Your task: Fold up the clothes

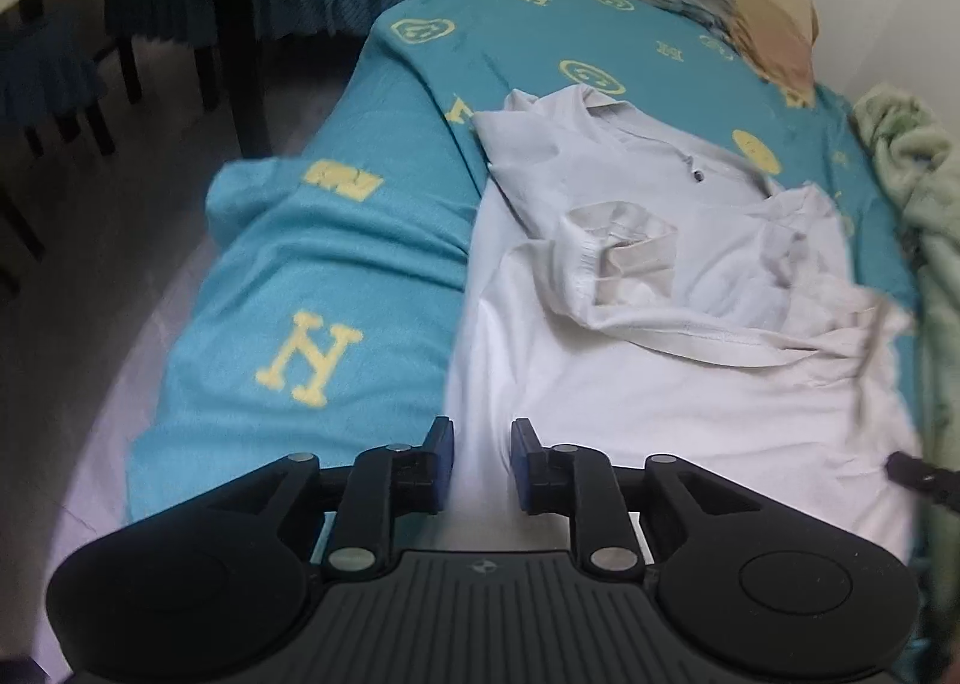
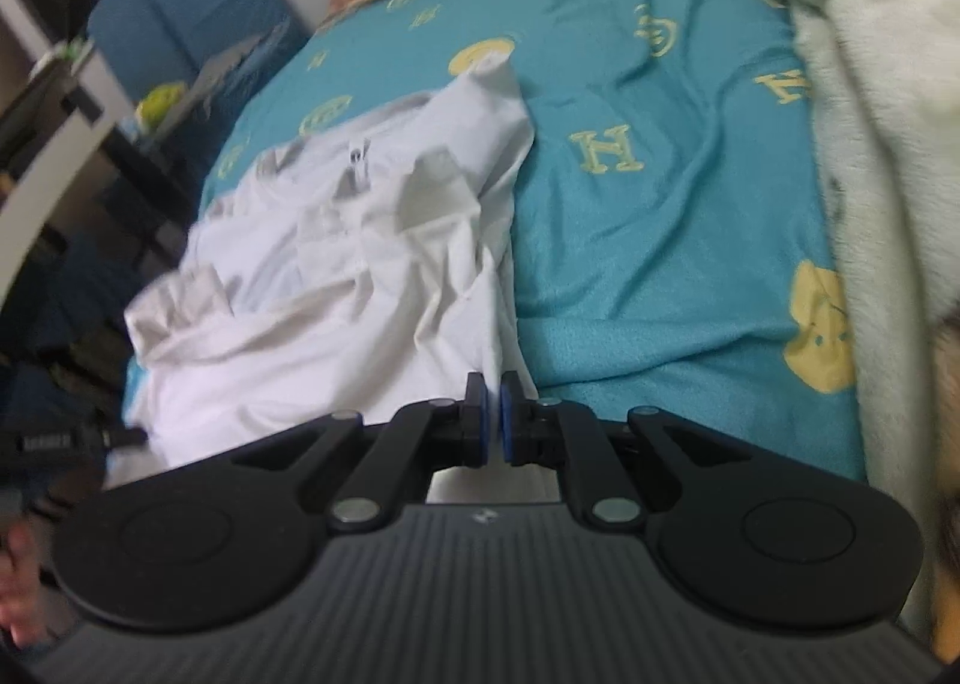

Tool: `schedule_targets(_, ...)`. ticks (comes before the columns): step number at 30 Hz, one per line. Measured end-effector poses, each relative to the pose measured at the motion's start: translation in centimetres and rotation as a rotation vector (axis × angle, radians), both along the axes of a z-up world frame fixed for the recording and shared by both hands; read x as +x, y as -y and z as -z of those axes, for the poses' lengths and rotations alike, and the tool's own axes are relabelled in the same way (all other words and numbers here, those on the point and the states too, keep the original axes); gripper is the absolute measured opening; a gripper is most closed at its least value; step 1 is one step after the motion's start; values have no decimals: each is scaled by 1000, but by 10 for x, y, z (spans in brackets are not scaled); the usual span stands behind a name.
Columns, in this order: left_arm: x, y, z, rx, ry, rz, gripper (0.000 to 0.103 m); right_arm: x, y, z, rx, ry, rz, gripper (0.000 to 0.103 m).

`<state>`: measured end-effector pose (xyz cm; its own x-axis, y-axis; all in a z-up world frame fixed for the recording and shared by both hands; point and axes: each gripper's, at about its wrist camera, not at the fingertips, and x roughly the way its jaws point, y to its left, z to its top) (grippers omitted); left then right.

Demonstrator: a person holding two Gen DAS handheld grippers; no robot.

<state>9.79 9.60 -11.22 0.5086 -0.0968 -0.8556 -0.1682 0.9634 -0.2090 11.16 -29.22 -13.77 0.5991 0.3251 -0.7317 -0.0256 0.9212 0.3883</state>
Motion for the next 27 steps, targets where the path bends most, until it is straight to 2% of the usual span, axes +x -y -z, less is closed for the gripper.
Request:
schedule_targets(1, -6, -1, -6, -35, 1, -6, 28, -7, 1, -7, 9, 20, 15, 8)
schedule_targets(3, -18, -4, -18, -101, 3, -28, 46, -19, 5, -20, 38, 49, 38, 9)
schedule_targets(5, -31, -9, -25, -184, -1, -54, 52, -32, 10, -24, 87, 41, 65, 9)
schedule_targets(7, -43, -15, -23, -266, -47, -121, 64, -44, 15, -25, 140, 20, 98, 9)
schedule_targets(9, -59, -23, -18, -350, -112, -234, 81, -57, 19, -24, 198, -2, 142, 9)
schedule_targets(12, -78, -29, -2, -476, -191, -344, 82, -67, 23, -17, 293, -42, 177, 9)
schedule_targets(15, -78, -31, 21, -510, -246, -389, 82, -62, 22, -6, 328, -96, 197, 9)
schedule_targets(16, -76, -31, 29, -519, -255, -396, 81, -60, 23, -2, 339, -109, 204, 9)
schedule_targets(19, -69, -35, 46, -581, -251, -435, 67, -51, 24, 11, 362, -157, 231, 9)
schedule_targets(21, -65, -35, 46, -599, -222, -429, 38, -47, 26, 19, 391, -191, 253, 9)
schedule_targets(22, -64, -35, 44, -605, -203, -422, 34, -45, 27, 23, 407, -208, 264, 9)
schedule_targets(23, -63, -35, 42, -612, -184, -416, 22, -43, 29, 26, 424, -223, 274, 9)
schedule_targets(24, -62, -35, 40, -618, -164, -409, 15, -42, 29, 28, 446, -233, 278, 9)
schedule_targets(27, -61, -35, 29, -643, -84, -383, 12, -39, 26, 27, 514, -231, 257, 9)
